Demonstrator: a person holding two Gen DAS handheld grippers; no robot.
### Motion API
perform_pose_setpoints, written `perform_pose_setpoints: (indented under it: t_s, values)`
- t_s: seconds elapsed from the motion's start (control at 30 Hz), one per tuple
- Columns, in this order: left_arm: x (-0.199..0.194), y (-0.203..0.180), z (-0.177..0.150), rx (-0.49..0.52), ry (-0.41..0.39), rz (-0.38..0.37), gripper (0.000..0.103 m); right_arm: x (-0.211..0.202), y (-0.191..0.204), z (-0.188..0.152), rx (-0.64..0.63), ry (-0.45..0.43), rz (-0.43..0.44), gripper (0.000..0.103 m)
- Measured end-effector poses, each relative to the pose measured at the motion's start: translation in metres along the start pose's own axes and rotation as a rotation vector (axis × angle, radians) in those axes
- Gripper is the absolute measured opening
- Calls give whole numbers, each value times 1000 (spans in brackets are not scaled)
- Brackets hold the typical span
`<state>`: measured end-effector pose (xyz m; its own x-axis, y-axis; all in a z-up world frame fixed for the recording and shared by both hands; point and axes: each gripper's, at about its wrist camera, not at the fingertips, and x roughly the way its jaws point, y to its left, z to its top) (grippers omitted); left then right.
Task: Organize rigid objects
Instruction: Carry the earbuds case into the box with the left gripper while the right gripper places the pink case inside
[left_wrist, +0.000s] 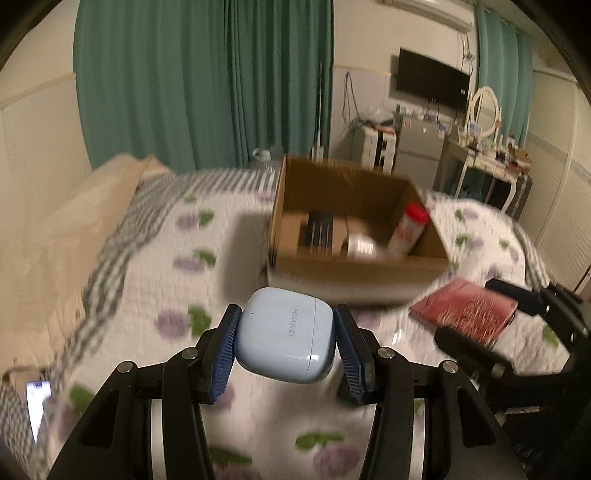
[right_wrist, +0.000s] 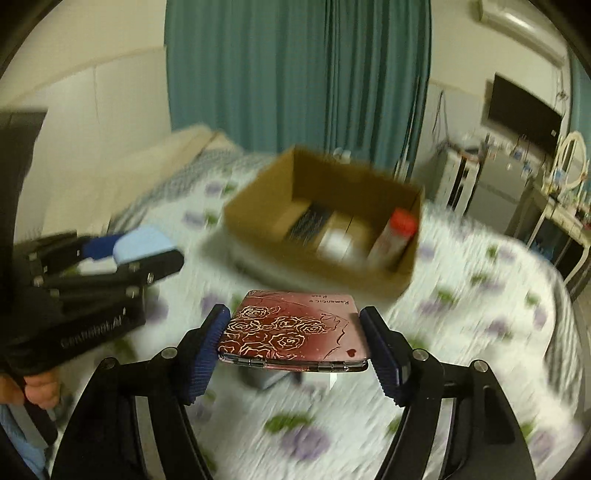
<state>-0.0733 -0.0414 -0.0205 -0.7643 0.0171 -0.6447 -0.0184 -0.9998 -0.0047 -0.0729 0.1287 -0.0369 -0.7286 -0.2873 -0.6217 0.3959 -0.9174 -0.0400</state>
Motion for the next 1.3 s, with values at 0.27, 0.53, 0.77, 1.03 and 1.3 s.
perform_pose_setpoints:
  t_s: [0.27, 0.53, 0.77, 1.03, 1.3]
  values:
    - [33, -13, 67, 19, -59, -6, 51, 17, -45, 83, 13, -119, -49, 72]
    - [105, -30, 96, 50, -16, -6, 51, 70, -79, 110, 32, -120, -52, 72]
    - [149, -47, 92, 82, 25, -5, 51, 108, -99, 102, 71, -89, -56, 72]
    - [160, -58, 87, 93, 20, -12, 67, 119, -114, 94, 102, -75, -57, 72]
    - [153, -46, 92, 69, -3, 13, 67, 128, -116, 97, 109, -84, -51, 72]
